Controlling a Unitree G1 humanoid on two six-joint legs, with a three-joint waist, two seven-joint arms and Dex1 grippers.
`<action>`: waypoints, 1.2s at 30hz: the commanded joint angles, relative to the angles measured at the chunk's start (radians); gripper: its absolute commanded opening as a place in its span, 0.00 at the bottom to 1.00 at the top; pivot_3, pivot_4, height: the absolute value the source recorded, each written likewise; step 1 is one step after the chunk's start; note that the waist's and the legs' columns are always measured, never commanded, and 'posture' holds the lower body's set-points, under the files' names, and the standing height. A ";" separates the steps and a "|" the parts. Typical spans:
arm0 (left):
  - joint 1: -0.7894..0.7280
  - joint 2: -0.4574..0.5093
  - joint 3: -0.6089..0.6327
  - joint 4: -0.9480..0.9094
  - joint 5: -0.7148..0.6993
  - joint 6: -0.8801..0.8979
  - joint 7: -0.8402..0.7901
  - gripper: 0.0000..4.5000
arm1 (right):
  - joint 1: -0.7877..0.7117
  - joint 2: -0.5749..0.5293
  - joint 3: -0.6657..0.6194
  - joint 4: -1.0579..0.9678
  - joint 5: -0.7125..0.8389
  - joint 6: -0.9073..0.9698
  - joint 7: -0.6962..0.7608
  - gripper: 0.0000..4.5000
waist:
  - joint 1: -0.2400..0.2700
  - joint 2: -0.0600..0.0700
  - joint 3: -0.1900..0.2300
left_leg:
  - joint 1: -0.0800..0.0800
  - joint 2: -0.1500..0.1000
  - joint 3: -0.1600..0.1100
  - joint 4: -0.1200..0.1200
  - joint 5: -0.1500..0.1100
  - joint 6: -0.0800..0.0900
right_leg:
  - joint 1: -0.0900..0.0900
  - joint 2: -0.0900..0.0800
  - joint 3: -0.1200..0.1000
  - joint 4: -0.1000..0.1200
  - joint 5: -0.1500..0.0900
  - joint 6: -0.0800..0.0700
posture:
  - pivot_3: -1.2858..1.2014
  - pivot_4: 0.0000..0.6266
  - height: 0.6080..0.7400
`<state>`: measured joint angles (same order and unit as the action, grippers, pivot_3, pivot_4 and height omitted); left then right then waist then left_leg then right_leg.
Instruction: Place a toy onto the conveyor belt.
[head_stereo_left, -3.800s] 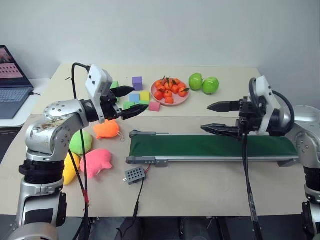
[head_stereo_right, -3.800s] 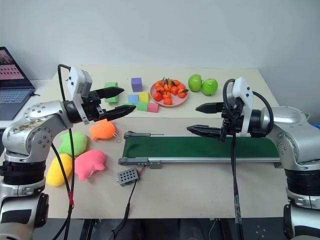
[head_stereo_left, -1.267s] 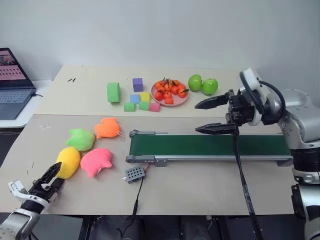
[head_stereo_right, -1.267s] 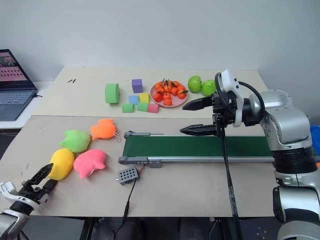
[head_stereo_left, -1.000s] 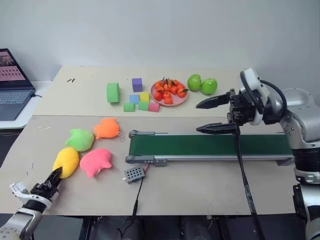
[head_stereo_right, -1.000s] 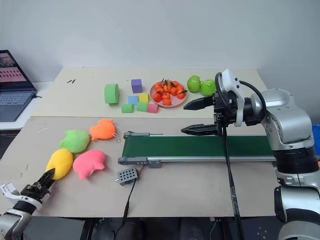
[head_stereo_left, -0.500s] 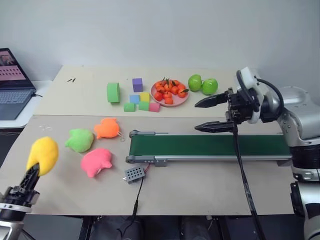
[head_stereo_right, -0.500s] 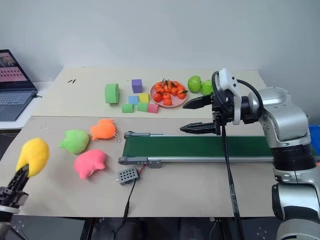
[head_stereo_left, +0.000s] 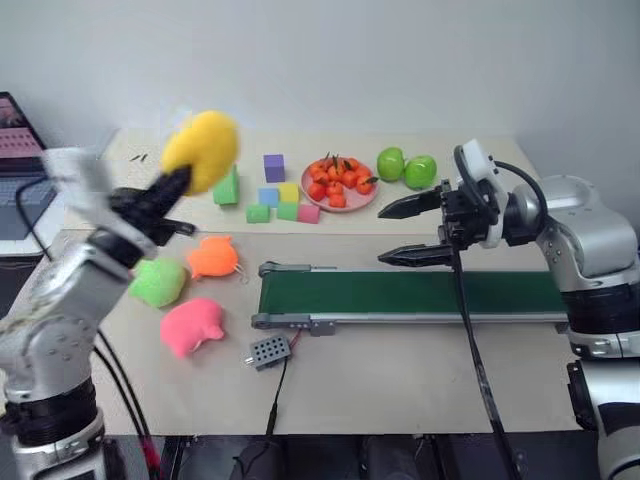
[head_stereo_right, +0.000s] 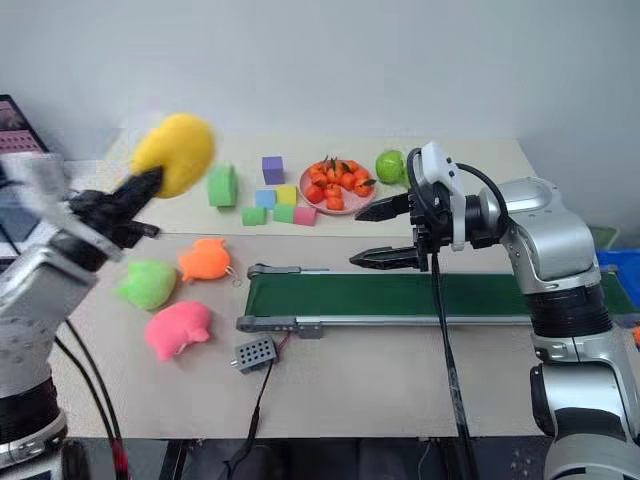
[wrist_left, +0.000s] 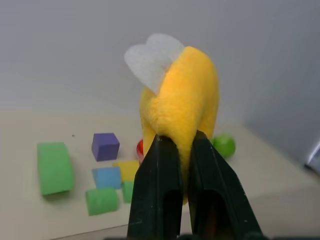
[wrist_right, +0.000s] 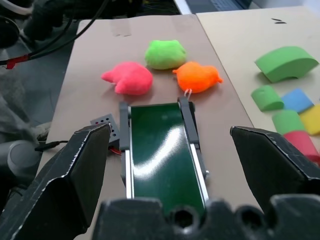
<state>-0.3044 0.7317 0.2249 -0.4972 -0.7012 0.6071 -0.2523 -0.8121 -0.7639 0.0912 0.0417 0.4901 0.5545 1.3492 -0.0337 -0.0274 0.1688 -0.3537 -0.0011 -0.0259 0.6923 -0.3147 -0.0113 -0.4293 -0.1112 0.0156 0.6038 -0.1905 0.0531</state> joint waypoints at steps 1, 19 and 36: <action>0.063 0.103 -0.124 0.008 0.434 -0.316 -0.007 0.00 | 0.005 -0.020 -0.053 -0.040 0.016 -0.002 -0.013 1.00 | -0.007 0.000 0.000 | 0.000 0.000 0.000 -0.001 0.000 0.000 | -0.001 0.000 0.000 -0.001 0.000 0.000 | 0.52 0.24 0.99; 0.161 0.145 -0.317 0.402 1.244 -1.214 0.139 0.00 | 0.121 -0.046 -0.140 -0.151 0.045 0.036 -0.105 1.00 | 0.028 0.001 0.001 | -0.014 0.000 0.000 0.003 -0.004 0.006 | -0.013 -0.001 -0.003 0.002 0.000 0.000 | 0.52 0.24 0.99; -0.060 0.082 -0.482 0.723 1.512 -1.477 0.281 0.00 | 0.202 -0.076 -0.205 -0.255 0.085 0.077 -0.193 1.00 | 0.021 0.001 0.001 | -0.013 0.000 0.000 0.005 -0.003 0.006 | -0.013 -0.001 -0.003 0.006 0.000 0.001 | 0.52 0.24 0.99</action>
<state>-0.3409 0.8161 -0.2445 0.1978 0.7925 -0.8339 -0.0064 -0.6066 -0.8205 -0.0660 -0.1695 0.5494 0.6247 1.1676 -0.0126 -0.0262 0.1695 -0.3666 -0.0012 -0.0259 0.6973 -0.3181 -0.0050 -0.4422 -0.1120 0.0123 0.6096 -0.1901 0.0538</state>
